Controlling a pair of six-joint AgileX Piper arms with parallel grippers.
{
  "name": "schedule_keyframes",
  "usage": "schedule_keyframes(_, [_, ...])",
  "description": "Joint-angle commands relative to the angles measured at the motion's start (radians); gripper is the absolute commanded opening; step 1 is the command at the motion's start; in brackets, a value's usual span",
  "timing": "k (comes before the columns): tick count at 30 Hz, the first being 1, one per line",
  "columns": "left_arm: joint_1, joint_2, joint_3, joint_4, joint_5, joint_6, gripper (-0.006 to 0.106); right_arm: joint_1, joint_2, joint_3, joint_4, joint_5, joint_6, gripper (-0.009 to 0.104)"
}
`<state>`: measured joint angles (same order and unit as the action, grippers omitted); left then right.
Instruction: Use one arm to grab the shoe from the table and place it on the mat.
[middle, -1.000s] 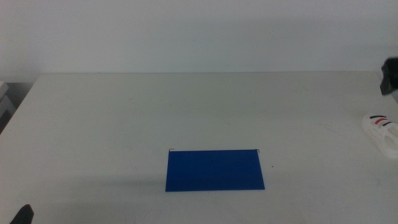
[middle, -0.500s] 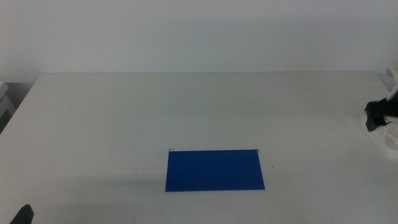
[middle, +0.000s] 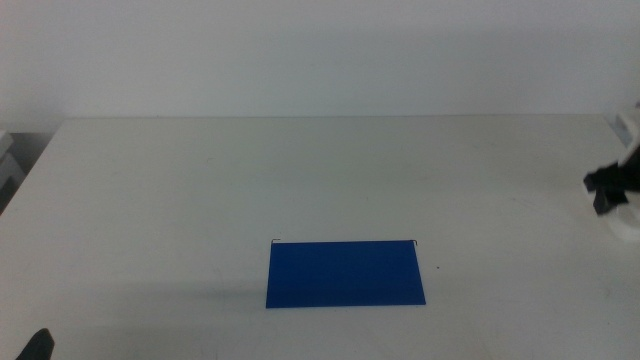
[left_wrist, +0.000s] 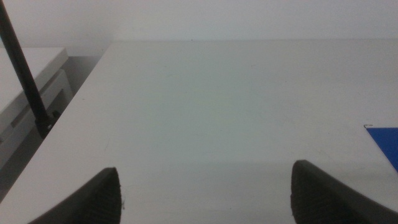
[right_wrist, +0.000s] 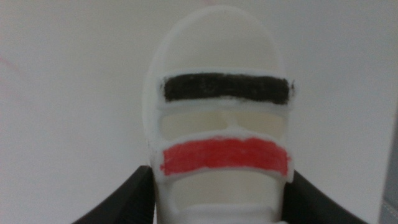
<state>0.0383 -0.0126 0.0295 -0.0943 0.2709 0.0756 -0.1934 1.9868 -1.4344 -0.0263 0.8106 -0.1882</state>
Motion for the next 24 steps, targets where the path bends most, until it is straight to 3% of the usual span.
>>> schedule_keyframes(1, [-0.004, -0.014, 0.007, -0.008, -0.08, -0.004, 0.094, 0.019, -0.125, -0.031, 0.012, -0.003, 0.029, -0.004])
schedule_keyframes(9, [-0.004, -0.014, 0.007, -0.008, -0.08, -0.004, 0.094, 0.155, -0.268, -0.067, 0.008, 0.099, 0.259, -0.004])
schedule_keyframes(13, [-0.004, -0.014, 0.007, -0.008, -0.08, -0.004, 0.094, 0.286, -0.267, -0.129, -0.04, 0.189, 0.398, -0.004])
schedule_keyframes(19, [-0.004, -0.014, 0.007, -0.008, -0.08, -0.004, 0.094, 0.53, -0.256, -0.166, -0.118, 0.188, 0.625, -0.004])
schedule_keyframes(24, [-0.004, -0.014, 0.007, -0.008, -0.08, -0.004, 0.094, 0.701, -0.187, -0.204, -0.124, 0.184, 0.784, -0.004])
